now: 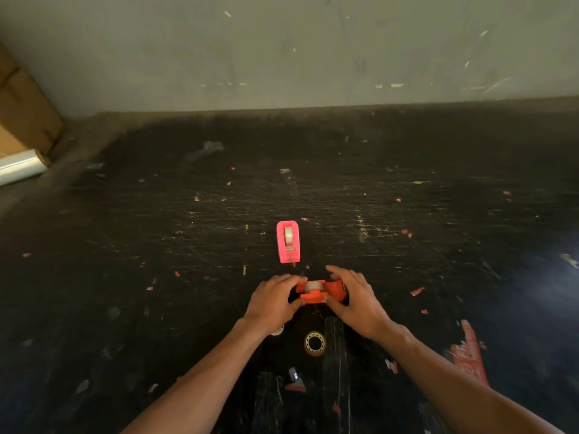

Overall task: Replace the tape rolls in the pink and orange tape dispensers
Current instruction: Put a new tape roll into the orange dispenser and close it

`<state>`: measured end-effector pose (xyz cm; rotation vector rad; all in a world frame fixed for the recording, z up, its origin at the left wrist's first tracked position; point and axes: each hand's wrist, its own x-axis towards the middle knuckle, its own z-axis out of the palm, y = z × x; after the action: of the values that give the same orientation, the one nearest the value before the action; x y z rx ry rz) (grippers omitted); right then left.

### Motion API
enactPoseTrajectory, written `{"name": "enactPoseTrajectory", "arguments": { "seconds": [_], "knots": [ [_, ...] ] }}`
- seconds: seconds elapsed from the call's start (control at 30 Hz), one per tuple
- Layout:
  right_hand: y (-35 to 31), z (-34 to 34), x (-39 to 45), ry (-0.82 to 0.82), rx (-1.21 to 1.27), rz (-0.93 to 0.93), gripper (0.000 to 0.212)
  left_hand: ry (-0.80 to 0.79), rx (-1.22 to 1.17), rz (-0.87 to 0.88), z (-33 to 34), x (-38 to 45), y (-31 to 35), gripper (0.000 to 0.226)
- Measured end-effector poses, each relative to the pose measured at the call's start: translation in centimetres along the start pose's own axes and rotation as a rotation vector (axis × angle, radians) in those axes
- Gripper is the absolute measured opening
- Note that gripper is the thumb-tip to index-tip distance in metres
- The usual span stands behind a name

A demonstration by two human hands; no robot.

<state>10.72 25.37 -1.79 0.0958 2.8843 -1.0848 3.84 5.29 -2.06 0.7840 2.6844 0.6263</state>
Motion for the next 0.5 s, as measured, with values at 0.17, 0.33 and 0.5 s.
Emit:
{"name": "enactPoseTrajectory", "arguments": {
  "seconds": [0.17, 0.33, 0.5],
  "knots": [
    [0.0, 1.9, -1.0, 0.198, -0.177, -0.162, 0.03, 0.016, -0.027, 0.0, 0.6, -0.1, -0.3, 0.055],
    [-0.6, 2.4, -0.9, 0.218, -0.222, -0.166, 0.031, 0.027, -0.041, -0.014, 0.7, -0.1, -0.2, 0.056],
    [-1.3, 2.6, -0.9, 0.213, -0.21, -0.114, 0.03, 0.023, -0.045, -0.015, 0.7, -0.2, -0.2, 0.056]
  ]
}}
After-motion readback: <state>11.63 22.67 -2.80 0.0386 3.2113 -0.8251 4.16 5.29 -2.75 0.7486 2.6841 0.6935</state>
